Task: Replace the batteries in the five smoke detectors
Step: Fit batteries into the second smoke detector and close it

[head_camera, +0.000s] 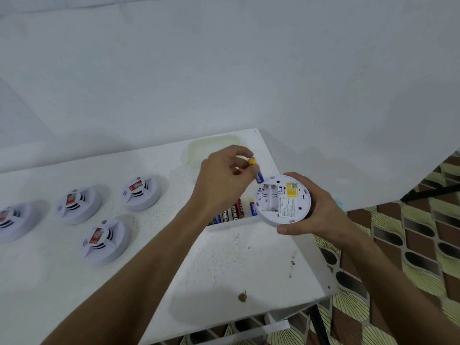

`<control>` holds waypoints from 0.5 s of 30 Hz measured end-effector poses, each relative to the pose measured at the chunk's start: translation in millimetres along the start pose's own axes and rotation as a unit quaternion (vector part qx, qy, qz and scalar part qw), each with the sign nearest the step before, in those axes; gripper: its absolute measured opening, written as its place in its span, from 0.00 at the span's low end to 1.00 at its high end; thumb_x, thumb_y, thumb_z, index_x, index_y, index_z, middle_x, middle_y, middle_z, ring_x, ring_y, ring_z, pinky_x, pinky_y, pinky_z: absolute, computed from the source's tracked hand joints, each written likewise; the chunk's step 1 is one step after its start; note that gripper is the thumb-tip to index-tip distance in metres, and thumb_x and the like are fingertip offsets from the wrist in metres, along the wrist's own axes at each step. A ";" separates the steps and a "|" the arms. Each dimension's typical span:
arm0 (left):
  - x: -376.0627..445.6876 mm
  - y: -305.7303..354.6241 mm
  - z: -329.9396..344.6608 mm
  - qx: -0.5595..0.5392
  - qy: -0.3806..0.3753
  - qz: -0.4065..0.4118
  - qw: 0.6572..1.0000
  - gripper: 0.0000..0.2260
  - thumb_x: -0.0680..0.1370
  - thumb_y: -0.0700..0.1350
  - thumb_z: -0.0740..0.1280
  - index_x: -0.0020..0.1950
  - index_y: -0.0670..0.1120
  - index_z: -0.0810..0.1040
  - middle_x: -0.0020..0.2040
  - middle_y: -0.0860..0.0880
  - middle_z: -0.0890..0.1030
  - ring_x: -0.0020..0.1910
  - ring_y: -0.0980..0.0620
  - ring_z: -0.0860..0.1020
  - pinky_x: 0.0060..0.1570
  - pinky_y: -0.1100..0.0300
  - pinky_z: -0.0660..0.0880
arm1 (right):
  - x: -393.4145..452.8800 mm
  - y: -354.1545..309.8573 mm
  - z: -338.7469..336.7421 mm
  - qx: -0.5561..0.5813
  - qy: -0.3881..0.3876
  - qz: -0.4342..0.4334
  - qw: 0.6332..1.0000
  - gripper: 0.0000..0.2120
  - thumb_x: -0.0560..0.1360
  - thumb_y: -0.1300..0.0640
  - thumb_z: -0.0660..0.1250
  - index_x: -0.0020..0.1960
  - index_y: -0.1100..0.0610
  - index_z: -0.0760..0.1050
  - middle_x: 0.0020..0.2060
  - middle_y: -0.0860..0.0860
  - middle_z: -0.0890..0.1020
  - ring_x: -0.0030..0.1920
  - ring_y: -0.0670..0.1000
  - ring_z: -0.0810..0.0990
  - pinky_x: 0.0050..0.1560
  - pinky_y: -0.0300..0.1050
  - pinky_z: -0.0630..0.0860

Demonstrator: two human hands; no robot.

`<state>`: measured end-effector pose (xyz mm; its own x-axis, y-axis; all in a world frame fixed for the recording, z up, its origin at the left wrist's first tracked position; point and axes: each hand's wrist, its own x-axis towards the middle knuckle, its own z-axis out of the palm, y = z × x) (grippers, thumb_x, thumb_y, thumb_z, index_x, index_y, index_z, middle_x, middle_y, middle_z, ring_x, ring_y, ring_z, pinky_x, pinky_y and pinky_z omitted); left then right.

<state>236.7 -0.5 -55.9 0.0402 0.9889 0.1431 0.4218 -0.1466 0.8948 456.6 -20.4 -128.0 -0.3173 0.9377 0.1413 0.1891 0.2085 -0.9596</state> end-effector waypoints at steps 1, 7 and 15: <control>-2.6 4.1 0.8 0.003 -0.026 0.001 1.000 0.06 0.74 0.47 0.73 0.49 0.54 0.80 0.38 0.55 0.85 0.39 0.56 0.83 0.45 0.56 0.80 | 2.6 -2.0 2.3 -0.002 -0.001 -0.006 1.000 0.42 0.57 0.60 0.83 0.67 0.50 0.71 0.56 0.42 0.81 0.59 0.49 0.80 0.52 0.37 0.79; -9.4 1.7 3.9 0.087 -0.072 0.026 0.993 0.07 0.73 0.50 0.74 0.50 0.56 0.82 0.39 0.58 0.82 0.34 0.59 0.78 0.38 0.65 0.76 | 7.7 -7.5 11.0 -0.009 -0.003 -0.023 1.000 0.40 0.56 0.59 0.83 0.64 0.45 0.72 0.54 0.38 0.81 0.57 0.46 0.80 0.50 0.34 0.79; -14.1 -0.1 -7.6 0.049 -0.245 0.006 0.968 0.26 0.69 0.54 0.77 0.67 0.59 0.76 0.55 0.60 0.81 0.51 0.59 0.81 0.49 0.65 0.78 | 8.6 -10.7 3.1 0.055 -0.001 -0.035 0.998 0.41 0.56 0.63 0.83 0.67 0.51 0.73 0.56 0.50 0.82 0.59 0.54 0.80 0.52 0.44 0.81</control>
<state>229.3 -14.5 -54.8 0.4598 0.8838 -0.0869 0.5026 -0.1783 0.8459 448.9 -15.4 -117.2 -0.3283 0.9214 0.2078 0.0627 0.2408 -0.9686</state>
